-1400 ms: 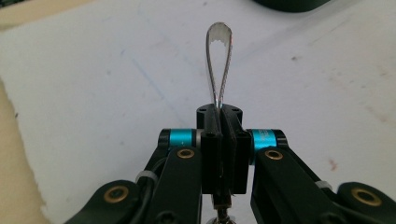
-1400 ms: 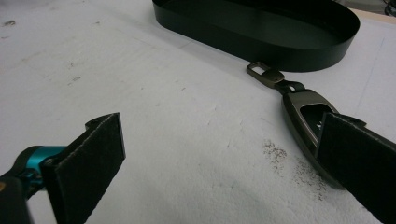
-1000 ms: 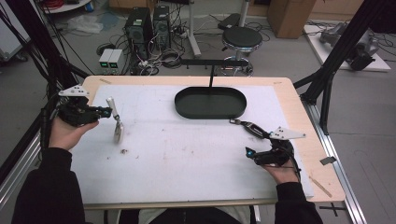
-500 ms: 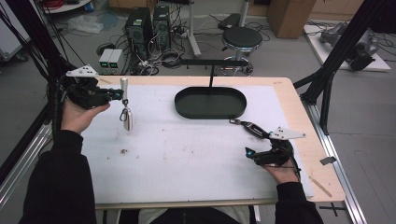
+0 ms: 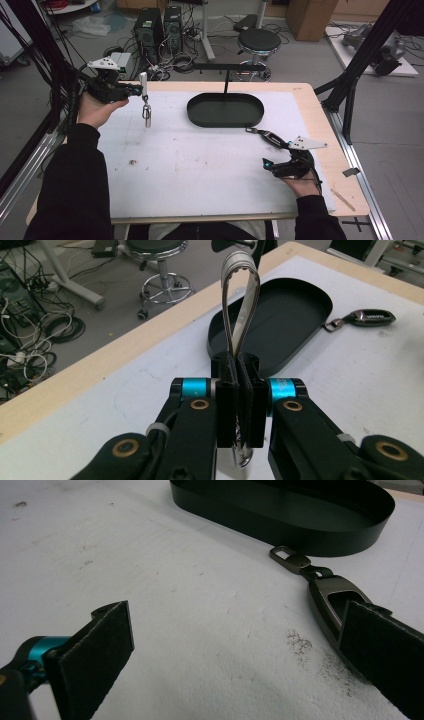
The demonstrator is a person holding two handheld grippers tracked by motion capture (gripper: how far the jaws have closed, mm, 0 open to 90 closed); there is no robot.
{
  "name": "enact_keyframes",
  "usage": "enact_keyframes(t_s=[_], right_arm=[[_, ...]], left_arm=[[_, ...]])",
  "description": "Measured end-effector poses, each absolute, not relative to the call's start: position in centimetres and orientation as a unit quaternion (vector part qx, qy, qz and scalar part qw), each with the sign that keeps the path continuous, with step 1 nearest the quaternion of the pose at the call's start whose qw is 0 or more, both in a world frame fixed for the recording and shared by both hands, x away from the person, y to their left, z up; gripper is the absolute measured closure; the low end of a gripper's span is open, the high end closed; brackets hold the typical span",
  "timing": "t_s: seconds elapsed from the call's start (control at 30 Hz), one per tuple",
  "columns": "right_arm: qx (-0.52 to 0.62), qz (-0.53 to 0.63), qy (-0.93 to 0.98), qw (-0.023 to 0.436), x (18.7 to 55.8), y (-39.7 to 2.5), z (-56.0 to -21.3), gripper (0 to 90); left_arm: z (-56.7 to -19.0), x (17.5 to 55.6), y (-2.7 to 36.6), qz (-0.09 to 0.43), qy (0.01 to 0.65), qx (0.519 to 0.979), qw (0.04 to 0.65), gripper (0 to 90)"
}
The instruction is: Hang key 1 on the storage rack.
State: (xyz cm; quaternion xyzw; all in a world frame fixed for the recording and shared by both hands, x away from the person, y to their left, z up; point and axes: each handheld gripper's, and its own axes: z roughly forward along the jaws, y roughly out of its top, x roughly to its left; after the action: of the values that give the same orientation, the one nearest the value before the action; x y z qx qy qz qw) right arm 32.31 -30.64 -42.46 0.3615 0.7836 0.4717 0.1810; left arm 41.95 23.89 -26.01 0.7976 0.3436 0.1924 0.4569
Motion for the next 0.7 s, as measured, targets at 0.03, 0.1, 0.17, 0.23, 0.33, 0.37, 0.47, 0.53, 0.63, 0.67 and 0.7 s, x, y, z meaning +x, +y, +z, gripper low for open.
enact_keyframes(t_s=[0.03, 0.1, 0.17, 0.23, 0.33, 0.37, 0.47, 0.53, 0.63, 0.67, 0.7], right_arm=[[0.362, 0.471, 0.784, 0.181, 32.3, -30.7, -42.5, 0.7], [0.361, 0.473, 0.783, 0.181, 32.4, -30.6, -42.5, 0.7], [0.361, 0.477, 0.782, 0.178, 32.5, -30.6, -42.5, 0.7], [0.360, 0.477, 0.782, 0.176, 32.5, -30.5, -42.6, 0.7], [0.358, 0.476, 0.784, 0.174, 32.5, -30.4, -42.6, 0.7], [0.358, 0.476, 0.784, 0.174, 32.5, -30.4, -42.6, 0.7], [0.353, 0.478, 0.785, 0.175, 32.5, -30.3, -42.6, 0.7], [0.351, 0.479, 0.786, 0.172, 32.5, -30.1, -42.6, 0.7], [0.350, 0.477, 0.787, 0.174, 32.5, -30.1, -42.6, 0.7], [0.351, 0.477, 0.787, 0.174, 32.5, -30.0, -42.6, 0.7], [0.352, 0.478, 0.786, 0.173, 32.6, -30.0, -42.6, 0.7]], left_arm=[[-26.0, 41.9, 23.9, 0.192, 0.344, 0.798, 0.457, 86.7], [-25.8, 42.1, 23.7, 0.202, 0.344, 0.794, 0.459, 86.7], [-25.6, 42.3, 23.6, 0.207, 0.345, 0.791, 0.460, 86.7], [-25.4, 42.6, 23.3, 0.210, 0.346, 0.788, 0.465, 86.7], [-25.1, 42.9, 22.8, 0.215, 0.344, 0.784, 0.469, 86.7], [-24.9, 43.1, 22.3, 0.218, 0.341, 0.783, 0.471, 86.7], [-24.5, 43.7, 21.3, 0.222, 0.337, 0.783, 0.473, 86.7], [-24.2, 44.3, 20.4, 0.225, 0.333, 0.784, 0.473, 86.7], [-24.0, 45.0, 19.4, 0.230, 0.330, 0.779, 0.481, 86.7], [-23.9, 45.3, 19.1, 0.228, 0.330, 0.777, 0.485, 86.7], [-23.9, 45.8, 18.4, 0.233, 0.334, 0.772, 0.488, 86.7]])
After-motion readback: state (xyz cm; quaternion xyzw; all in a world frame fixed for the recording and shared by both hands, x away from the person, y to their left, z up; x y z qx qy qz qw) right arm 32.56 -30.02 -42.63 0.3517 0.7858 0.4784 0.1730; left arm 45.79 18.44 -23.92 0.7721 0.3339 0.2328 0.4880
